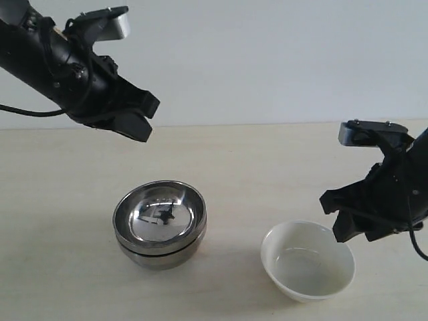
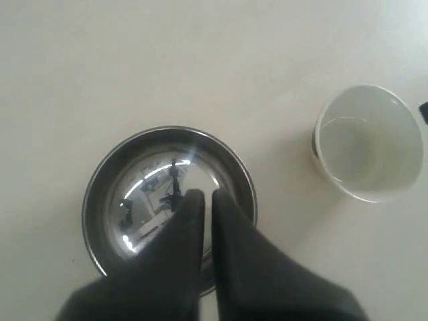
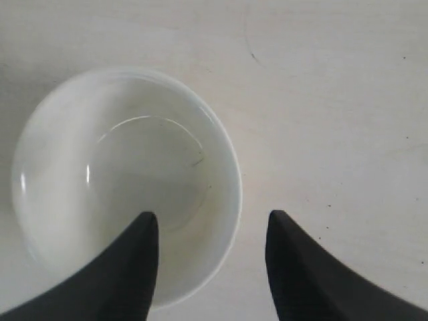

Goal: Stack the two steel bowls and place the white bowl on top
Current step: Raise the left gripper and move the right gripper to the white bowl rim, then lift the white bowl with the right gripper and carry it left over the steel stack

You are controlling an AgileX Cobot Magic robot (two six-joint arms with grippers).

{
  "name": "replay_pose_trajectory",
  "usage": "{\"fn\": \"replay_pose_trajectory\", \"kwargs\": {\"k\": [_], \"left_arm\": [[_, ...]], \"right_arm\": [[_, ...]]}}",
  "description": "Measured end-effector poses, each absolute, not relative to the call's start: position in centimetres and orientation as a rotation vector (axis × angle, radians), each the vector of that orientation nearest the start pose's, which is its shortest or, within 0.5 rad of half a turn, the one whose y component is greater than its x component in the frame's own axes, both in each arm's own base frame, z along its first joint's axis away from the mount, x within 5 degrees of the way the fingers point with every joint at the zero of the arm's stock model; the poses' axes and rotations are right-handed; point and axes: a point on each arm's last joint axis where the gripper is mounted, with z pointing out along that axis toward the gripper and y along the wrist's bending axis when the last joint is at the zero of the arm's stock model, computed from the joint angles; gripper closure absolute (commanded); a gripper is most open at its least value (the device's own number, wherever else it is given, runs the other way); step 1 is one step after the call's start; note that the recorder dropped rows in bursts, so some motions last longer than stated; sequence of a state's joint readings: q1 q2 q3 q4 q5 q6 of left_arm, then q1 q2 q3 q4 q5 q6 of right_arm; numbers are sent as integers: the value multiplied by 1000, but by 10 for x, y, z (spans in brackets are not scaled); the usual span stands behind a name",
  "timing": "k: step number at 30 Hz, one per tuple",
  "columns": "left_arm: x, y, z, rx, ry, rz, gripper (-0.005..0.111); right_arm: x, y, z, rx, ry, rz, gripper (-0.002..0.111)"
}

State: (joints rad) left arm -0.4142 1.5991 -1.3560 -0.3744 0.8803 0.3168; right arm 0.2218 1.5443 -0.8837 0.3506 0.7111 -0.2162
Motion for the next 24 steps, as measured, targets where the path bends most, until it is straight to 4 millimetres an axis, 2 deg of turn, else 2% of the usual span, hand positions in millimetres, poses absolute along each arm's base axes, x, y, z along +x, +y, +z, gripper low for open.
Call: {"fn": "replay_pose_trajectory", "kwargs": {"k": [4, 13, 15, 19, 24], "left_arm": [[292, -157, 334, 730, 2432, -501, 103], [284, -153, 346, 732, 2401, -503, 103], [283, -153, 348, 729, 2393, -503, 103], [283, -153, 349, 728, 2390, -503, 103], [283, -153, 349, 727, 2387, -503, 103]], "right_arm": [[274, 82, 185, -262, 2859, 368, 64], [281, 83, 161, -213, 2902, 369, 65], [283, 84, 154, -202, 2913, 369, 74], [284, 84, 149, -212, 2920, 362, 108], [284, 84, 149, -240, 2914, 368, 108]]}}
